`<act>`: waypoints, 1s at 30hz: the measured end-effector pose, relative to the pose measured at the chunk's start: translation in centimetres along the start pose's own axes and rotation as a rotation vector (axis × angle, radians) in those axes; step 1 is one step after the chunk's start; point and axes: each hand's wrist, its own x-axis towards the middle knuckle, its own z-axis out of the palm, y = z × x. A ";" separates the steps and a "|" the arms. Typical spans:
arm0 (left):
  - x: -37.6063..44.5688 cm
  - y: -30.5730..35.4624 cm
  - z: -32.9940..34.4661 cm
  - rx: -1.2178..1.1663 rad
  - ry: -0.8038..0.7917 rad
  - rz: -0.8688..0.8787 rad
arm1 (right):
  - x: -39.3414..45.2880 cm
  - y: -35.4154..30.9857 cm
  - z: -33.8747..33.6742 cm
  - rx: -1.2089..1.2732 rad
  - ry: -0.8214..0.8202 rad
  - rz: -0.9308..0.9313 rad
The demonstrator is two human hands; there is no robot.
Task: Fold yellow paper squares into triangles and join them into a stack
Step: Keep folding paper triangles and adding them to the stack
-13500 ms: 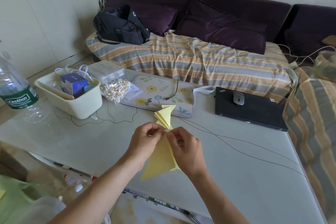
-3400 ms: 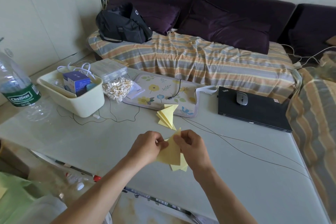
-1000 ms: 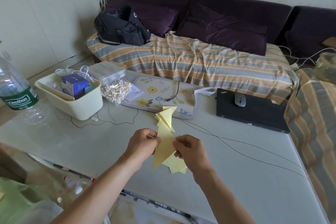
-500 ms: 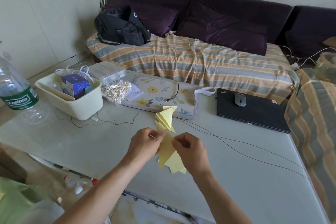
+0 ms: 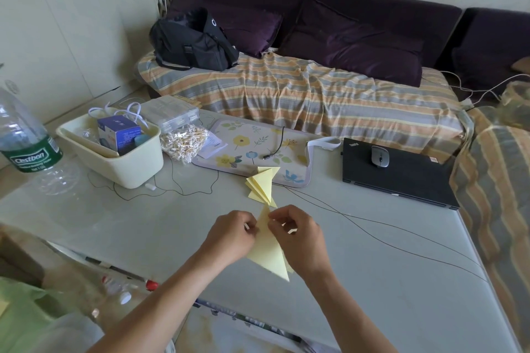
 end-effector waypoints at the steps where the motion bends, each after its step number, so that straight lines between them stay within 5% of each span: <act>1: 0.0 0.0 0.1 0.032 -0.044 0.029 | 0.0 0.1 0.0 -0.015 0.014 0.006; 6: 0.0 -0.2 0.6 0.089 -0.161 0.063 | 0.2 0.6 0.0 -0.005 -0.007 0.116; 17: 0.0 -0.1 -1.0 -0.233 0.153 -0.053 | 0.4 0.3 -0.4 -0.016 -0.091 0.301; 30: 0.1 -0.2 -0.8 -0.300 0.184 -0.027 | 0.3 -0.1 -0.7 -0.009 -0.130 0.287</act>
